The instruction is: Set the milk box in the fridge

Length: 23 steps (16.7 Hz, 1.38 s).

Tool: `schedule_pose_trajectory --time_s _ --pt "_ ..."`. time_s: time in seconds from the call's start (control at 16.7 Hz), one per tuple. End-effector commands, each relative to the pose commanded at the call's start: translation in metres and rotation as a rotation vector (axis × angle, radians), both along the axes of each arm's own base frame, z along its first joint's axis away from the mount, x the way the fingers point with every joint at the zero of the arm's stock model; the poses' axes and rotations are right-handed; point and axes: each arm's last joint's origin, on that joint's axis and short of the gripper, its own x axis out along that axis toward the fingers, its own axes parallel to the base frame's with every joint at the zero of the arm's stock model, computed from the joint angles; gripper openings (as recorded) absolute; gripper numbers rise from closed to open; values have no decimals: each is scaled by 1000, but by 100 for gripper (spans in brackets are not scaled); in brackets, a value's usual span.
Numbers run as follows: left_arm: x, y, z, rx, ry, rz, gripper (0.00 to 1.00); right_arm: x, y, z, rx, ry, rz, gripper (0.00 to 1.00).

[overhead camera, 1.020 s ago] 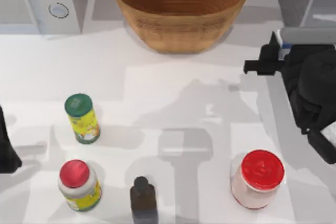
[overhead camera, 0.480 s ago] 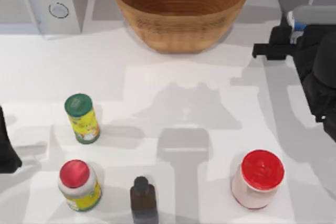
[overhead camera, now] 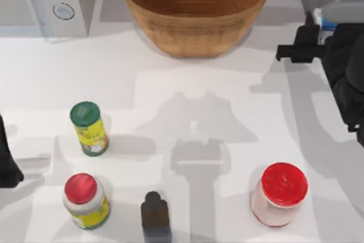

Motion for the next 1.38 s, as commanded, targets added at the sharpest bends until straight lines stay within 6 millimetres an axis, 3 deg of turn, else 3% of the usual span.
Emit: schedule_pose_trajectory --time_s 0.24,0.54,0.9,1.2,1.38 --pt "0 0 0 0 0 0 100 -26 -22 23 3 -2 24 0" --pt "0 0 0 0 0 0 100 -77 -57 49 18 -38 30 0" --pt "0 0 0 0 0 0 100 -124 -89 38 -17 -8 -8 0" --pt "0 0 0 0 0 0 100 -174 -110 43 1 -174 -62 0" --pt "0 0 0 0 0 0 100 -191 -116 19 -6 -164 -72 0"
